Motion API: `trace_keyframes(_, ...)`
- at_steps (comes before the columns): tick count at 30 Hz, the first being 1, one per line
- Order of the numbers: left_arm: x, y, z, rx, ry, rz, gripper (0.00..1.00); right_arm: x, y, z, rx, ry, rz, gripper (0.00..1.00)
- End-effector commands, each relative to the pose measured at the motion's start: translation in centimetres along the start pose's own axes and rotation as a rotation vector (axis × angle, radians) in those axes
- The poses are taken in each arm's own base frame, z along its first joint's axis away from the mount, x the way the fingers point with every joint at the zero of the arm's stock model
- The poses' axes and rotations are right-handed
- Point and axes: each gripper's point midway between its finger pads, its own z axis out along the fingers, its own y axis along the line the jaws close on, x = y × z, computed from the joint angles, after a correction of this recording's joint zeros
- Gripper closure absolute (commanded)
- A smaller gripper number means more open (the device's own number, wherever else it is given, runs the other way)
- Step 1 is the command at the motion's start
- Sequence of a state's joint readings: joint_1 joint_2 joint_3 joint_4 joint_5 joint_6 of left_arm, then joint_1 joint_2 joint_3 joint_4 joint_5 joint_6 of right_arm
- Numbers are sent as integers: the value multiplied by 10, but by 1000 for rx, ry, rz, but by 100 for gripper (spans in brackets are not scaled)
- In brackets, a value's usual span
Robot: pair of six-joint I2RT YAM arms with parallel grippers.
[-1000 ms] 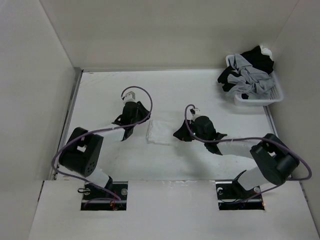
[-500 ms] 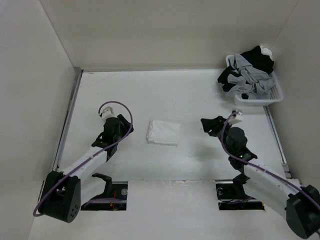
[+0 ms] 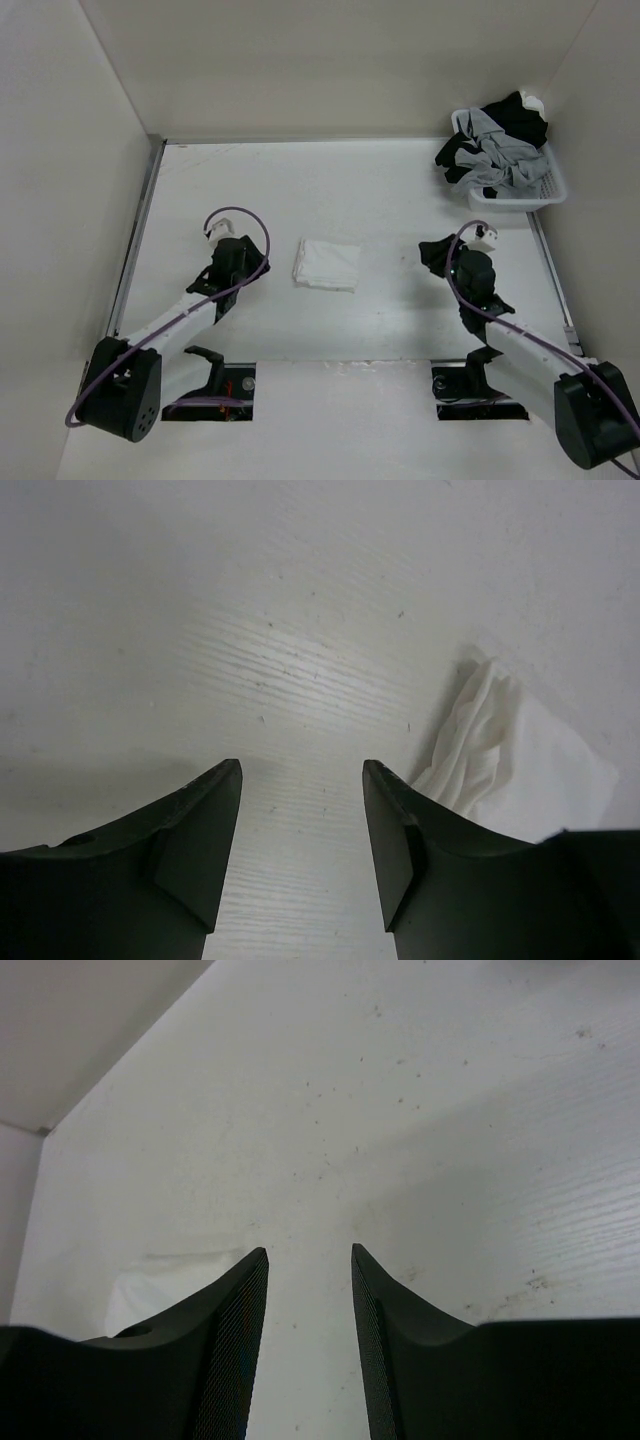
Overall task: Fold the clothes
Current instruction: Fold the tank top
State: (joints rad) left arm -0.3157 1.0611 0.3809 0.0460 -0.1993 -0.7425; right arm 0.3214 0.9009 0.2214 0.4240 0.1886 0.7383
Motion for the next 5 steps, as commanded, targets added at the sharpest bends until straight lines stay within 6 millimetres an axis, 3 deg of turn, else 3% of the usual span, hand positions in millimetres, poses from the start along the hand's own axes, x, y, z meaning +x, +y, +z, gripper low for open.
trace_keyframes(1,-7,-25,1,63,-15,28,51,-13,20,3,-55,-24,14,57)
trace_keyframes(5,-4,-28,5,54,-2,51,51,-13,21,3,-56,-25,15,56)
